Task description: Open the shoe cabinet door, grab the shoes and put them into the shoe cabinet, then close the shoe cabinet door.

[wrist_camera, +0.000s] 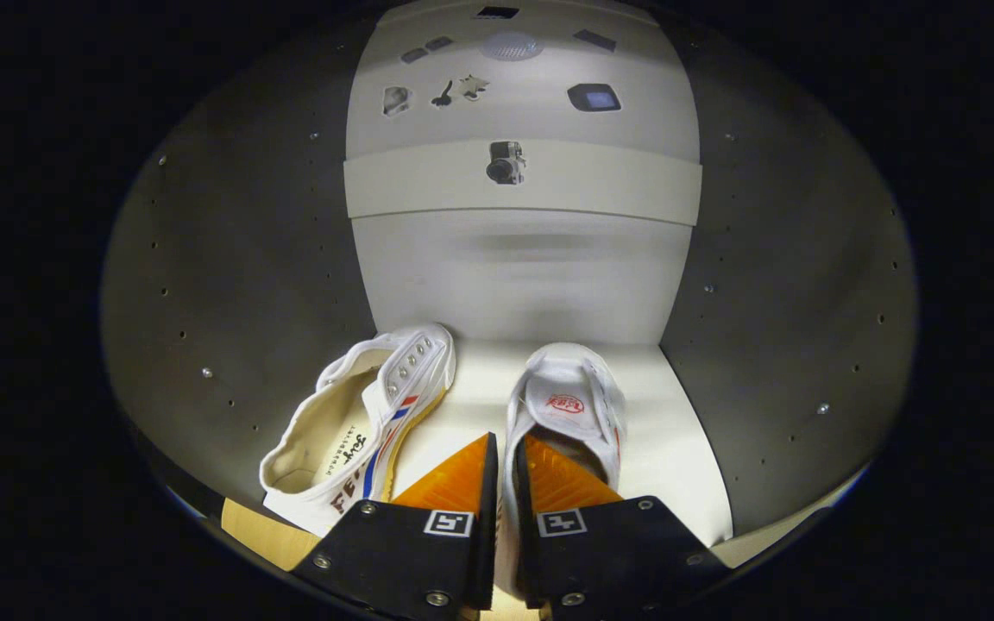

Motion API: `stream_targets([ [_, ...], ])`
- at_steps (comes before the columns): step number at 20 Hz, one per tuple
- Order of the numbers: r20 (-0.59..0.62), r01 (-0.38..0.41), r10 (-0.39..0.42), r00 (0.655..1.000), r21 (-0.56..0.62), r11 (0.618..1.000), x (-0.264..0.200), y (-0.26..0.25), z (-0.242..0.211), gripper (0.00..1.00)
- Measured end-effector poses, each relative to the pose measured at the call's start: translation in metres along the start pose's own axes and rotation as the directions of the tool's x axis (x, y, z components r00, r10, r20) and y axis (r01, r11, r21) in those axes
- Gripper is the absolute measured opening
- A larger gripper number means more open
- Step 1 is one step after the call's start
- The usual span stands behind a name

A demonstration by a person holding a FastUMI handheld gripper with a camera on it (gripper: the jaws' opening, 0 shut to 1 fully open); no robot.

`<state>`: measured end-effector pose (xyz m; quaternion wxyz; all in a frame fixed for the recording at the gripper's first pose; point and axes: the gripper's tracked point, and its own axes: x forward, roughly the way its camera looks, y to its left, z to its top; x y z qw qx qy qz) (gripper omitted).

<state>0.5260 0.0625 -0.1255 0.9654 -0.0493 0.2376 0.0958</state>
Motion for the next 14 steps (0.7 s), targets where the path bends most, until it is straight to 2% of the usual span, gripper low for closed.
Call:
stream_targets([
  [5,0.08,0.007,-0.008,0.997,0.007,1.0,-0.06,0.009,0.011,0.14],
  [14,0.231,0.007,-0.006,0.973,-0.004,1.0,-0.219,0.048,0.003,0.13],
])
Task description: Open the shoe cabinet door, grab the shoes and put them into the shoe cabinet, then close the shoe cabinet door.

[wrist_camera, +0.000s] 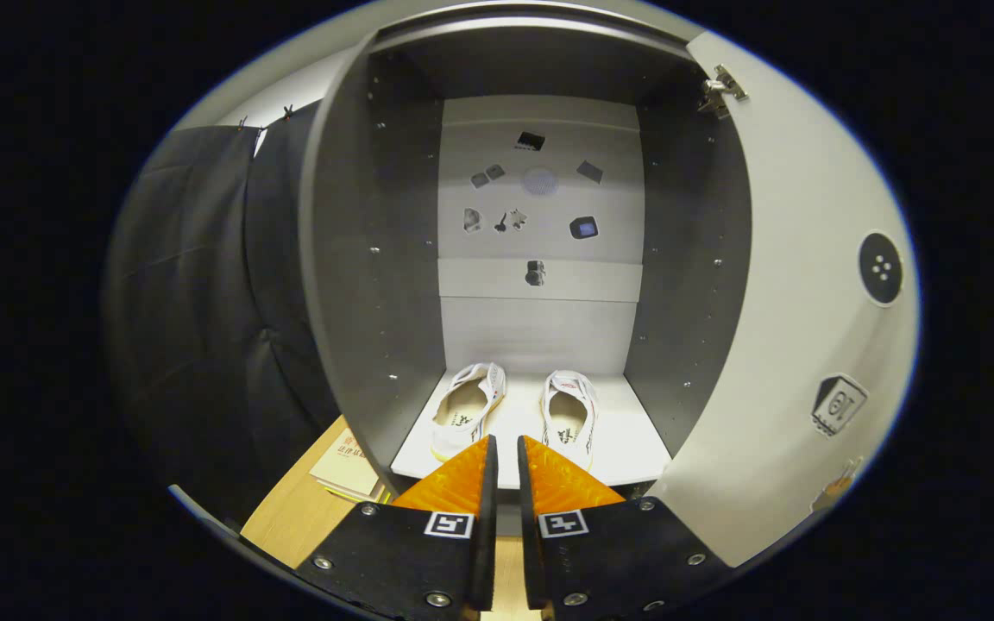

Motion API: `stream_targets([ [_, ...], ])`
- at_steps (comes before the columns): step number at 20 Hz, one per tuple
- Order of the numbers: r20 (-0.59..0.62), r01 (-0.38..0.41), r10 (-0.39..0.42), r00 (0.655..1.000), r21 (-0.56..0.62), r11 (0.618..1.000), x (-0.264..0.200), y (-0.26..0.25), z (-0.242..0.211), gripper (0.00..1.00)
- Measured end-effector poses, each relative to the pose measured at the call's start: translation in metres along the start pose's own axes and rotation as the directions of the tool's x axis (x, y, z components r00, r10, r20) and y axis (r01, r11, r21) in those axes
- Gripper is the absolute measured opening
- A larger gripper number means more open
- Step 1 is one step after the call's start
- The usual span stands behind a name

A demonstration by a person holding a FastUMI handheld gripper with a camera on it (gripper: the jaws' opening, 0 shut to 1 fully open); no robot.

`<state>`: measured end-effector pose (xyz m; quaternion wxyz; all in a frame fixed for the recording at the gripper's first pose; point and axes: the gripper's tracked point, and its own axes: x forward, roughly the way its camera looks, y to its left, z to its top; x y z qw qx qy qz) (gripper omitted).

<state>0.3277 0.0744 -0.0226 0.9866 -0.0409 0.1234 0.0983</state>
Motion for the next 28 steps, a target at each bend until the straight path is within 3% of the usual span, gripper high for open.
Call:
stream_targets([
  [12,0.099,0.054,-0.057,0.993,0.031,0.998,-0.188,0.037,-0.026,0.18],
  [15,0.116,0.084,-0.089,0.989,0.051,0.995,-0.217,0.036,-0.038,0.24],
  [20,0.133,0.106,-0.114,0.985,0.068,0.992,-0.253,0.031,-0.048,0.24],
  [28,0.158,0.102,-0.11,0.981,0.058,0.993,-0.3,0.026,-0.05,0.31],
])
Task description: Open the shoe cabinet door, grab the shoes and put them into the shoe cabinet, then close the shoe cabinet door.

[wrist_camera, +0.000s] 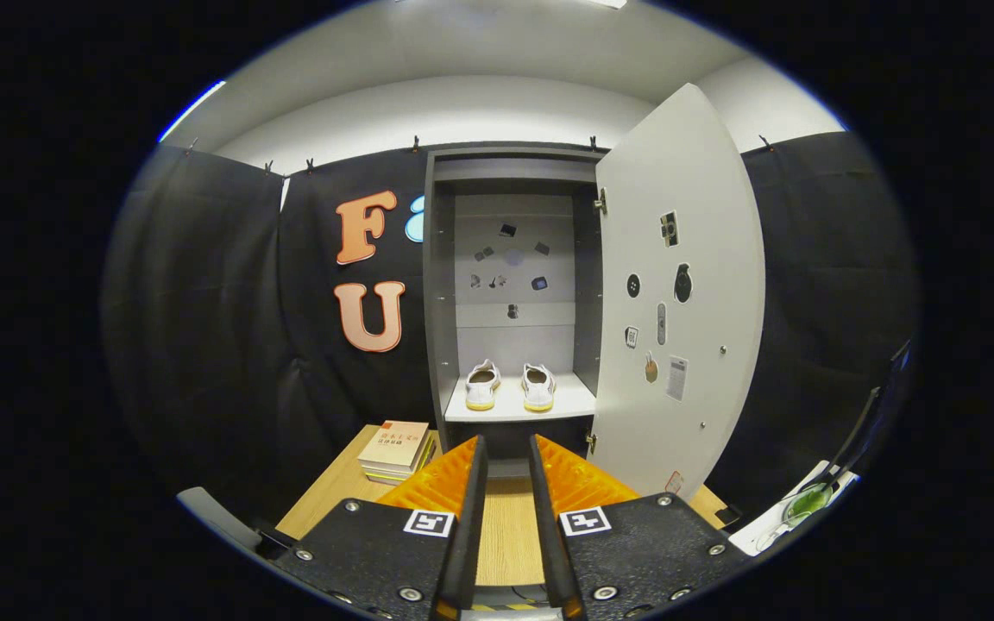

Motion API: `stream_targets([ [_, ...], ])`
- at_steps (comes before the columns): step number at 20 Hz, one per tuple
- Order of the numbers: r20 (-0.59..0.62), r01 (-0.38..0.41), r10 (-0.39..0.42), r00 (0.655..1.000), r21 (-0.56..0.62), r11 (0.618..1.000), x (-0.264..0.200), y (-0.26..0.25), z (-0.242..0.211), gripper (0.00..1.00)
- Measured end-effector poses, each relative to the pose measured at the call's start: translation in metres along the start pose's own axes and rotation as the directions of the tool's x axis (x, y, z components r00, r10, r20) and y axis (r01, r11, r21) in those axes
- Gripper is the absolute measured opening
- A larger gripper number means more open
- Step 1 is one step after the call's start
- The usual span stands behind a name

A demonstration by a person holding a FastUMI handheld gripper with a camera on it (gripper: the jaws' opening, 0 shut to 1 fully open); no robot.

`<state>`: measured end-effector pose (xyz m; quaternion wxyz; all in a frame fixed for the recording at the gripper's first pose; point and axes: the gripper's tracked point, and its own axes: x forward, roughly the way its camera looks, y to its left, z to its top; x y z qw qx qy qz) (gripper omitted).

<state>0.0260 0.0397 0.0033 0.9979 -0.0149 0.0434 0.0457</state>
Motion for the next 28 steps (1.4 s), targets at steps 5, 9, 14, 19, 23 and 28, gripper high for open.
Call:
stream_targets([
  [5,-0.024,0.028,-0.029,0.999,-0.009,1.0,-0.018,-0.038,0.0,0.32],
  [9,-0.022,0.076,-0.075,0.997,0.013,0.997,-0.026,-0.09,-0.001,0.32],
  [14,-0.057,0.141,-0.137,0.989,0.058,0.988,-0.017,-0.175,-0.016,0.38],
  [19,-0.058,0.126,-0.121,0.991,0.087,0.988,0.012,-0.237,-0.026,0.41],
  [23,-0.073,0.073,-0.065,0.995,0.124,0.99,0.04,-0.261,-0.034,0.43],
  [28,-0.06,-0.03,0.04,0.997,0.161,0.986,0.068,-0.264,-0.035,0.49],
])
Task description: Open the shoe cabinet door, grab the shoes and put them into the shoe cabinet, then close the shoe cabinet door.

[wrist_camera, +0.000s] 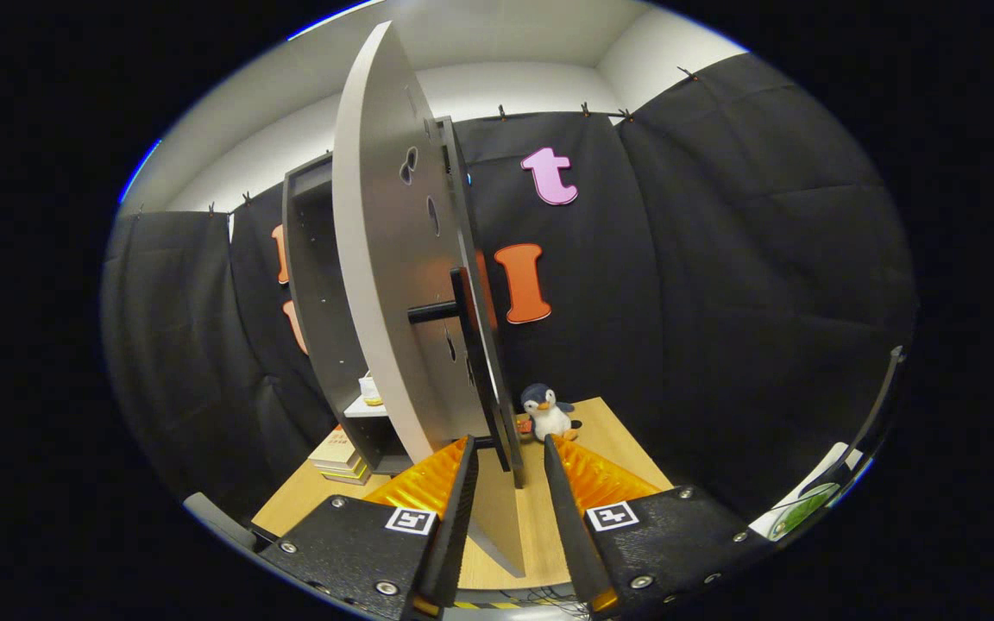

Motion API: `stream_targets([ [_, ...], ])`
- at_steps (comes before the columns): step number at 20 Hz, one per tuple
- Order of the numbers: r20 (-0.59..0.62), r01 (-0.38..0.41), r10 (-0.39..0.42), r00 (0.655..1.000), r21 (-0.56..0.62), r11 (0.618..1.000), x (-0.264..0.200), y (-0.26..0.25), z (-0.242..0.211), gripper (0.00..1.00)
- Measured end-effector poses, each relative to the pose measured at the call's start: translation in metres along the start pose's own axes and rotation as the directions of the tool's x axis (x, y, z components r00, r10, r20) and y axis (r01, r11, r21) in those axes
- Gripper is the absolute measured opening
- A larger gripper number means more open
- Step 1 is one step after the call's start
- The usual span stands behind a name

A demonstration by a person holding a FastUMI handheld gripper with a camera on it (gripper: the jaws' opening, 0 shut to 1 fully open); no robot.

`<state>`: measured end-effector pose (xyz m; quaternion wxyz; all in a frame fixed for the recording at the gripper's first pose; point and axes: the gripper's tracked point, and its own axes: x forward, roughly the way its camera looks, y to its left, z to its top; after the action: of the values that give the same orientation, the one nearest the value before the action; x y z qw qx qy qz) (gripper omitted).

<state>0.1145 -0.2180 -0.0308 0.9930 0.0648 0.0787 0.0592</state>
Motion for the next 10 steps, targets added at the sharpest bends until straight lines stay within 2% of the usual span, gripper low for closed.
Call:
stream_targets([
  [6,-0.012,-0.019,0.019,1.0,-0.018,1.0,0.0148,-0.004,-0.0044,0.53],
  [10,-0.015,-0.005,0.004,1.0,-0.08,0.997,0.0134,0.0046,-0.0045,0.53],
])
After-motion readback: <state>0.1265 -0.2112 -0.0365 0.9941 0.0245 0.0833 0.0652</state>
